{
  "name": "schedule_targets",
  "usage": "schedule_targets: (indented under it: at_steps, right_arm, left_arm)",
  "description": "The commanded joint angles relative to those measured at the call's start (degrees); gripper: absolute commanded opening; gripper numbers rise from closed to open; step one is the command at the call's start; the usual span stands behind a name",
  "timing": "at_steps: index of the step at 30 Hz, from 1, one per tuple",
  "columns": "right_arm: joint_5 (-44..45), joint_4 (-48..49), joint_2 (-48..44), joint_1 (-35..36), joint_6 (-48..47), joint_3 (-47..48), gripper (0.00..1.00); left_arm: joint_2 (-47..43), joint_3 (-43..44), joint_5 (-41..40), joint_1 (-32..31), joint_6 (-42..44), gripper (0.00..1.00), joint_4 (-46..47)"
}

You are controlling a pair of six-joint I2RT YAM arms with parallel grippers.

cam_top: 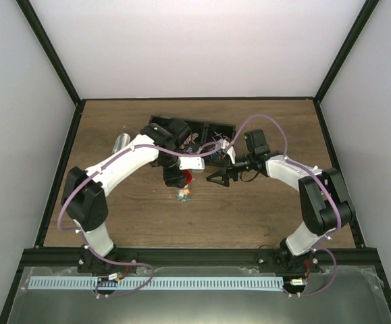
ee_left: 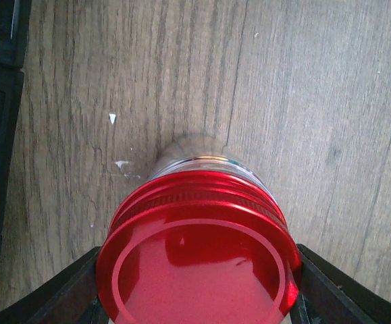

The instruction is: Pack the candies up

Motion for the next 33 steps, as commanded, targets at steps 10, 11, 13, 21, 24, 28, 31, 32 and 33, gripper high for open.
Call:
schedule_targets:
  at_steps: [10, 11, 13, 21, 24, 28, 31, 32, 33]
  right_arm:
    - [-2.6, 1.6, 0.0, -0.4, 5.4, -0.6, 1.0]
    - [-2.8, 1.9, 0.2, -0.4, 6.2, -0.6, 1.0]
    - [-3.2, 3.0, 0.4, -0.4, 8.0, -1.0, 0.99]
    - [-3.7, 6.6, 1.6, -0.4, 14.6, -1.8, 1.0]
    - [-3.2, 7.2, 1.2, -0.2, 14.2, -2.6, 1.0]
    - [-2.6, 7.3, 1.1, 0.3, 13.8, -3.0, 1.0]
    - [-2.4, 7.4, 1.0, 0.5, 13.2, -3.3, 1.0]
    - [-2.4, 7.3, 1.0, 0.6, 12.9, -3.3, 1.0]
    - [-2.4, 7.1, 0.9, 0.6, 12.7, -3.3, 1.0]
  left_arm:
    - [2.5, 5.0, -4.0, -1.5, -0.3, 0.69, -6.4]
    - [2.7, 5.2, -4.3, -1.7, -0.5, 0.69, -6.2]
    - [3.2, 5.2, -4.7, -2.1, -0.8, 0.69, -5.9]
    - [4.3, 5.3, -4.6, -3.0, -2.4, 0.7, -5.3]
    - [4.6, 5.2, -4.8, -3.3, -2.5, 0.71, -5.0]
    - [5.1, 5.1, -4.8, -3.5, -2.7, 0.73, -5.2]
    - [5.3, 4.9, -4.9, -3.6, -2.8, 0.77, -5.4]
    - [5.4, 4.8, -4.8, -3.6, -2.7, 0.79, -5.5]
    - [5.4, 4.7, -4.9, -3.6, -2.8, 0.81, -5.7]
